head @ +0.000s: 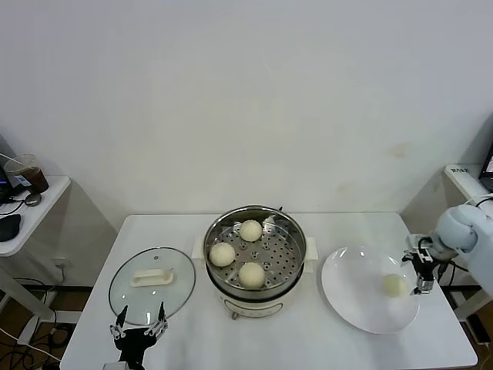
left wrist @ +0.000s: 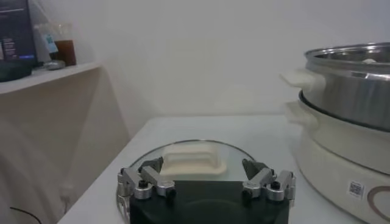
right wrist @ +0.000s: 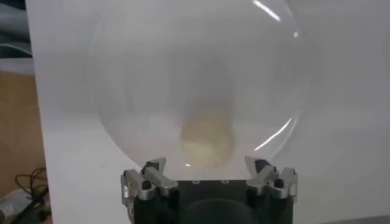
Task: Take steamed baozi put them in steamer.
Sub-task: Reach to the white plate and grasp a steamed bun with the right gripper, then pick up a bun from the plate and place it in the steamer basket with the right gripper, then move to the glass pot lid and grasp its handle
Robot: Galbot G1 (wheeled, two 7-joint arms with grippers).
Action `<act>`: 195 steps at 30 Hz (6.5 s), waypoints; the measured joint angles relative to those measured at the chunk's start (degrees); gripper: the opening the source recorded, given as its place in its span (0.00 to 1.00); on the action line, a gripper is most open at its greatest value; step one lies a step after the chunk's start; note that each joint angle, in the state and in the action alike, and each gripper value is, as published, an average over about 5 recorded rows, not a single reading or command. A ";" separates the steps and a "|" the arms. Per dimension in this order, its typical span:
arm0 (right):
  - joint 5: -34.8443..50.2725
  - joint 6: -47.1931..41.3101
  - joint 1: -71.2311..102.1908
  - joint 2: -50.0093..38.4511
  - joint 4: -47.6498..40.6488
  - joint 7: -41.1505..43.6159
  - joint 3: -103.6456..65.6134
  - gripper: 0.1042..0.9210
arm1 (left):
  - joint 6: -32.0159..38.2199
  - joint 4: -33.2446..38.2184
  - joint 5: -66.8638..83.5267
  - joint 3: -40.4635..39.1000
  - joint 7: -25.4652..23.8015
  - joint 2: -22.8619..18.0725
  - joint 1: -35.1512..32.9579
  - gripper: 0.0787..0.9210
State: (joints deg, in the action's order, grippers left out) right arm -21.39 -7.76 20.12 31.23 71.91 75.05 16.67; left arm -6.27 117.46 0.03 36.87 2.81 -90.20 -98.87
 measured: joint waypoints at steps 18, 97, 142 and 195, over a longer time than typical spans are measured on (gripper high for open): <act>-3.54 1.58 1.26 4.54 -4.61 -2.71 -0.35 0.88 | -0.03 -1.51 0.06 0.11 -0.10 -0.05 1.04 0.88; 30.81 -26.67 -43.69 23.55 10.70 -6.72 42.36 0.28 | 0.35 1.65 -1.37 -0.98 1.28 -1.23 3.25 0.88; 30.59 -27.96 -40.00 21.10 13.18 -8.73 39.69 0.88 | 0.17 2.15 -1.01 -1.72 0.90 -1.43 3.17 0.88; 46.42 2.39 57.53 45.56 33.04 -66.01 -65.55 0.88 | 14.25 -8.16 -50.00 2.89 7.81 11.89 8.12 0.88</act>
State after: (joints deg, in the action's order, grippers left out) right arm 25.03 -5.38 77.65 76.79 104.95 9.04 -48.88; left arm 7.98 109.30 -49.97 39.75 10.63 -78.32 -90.74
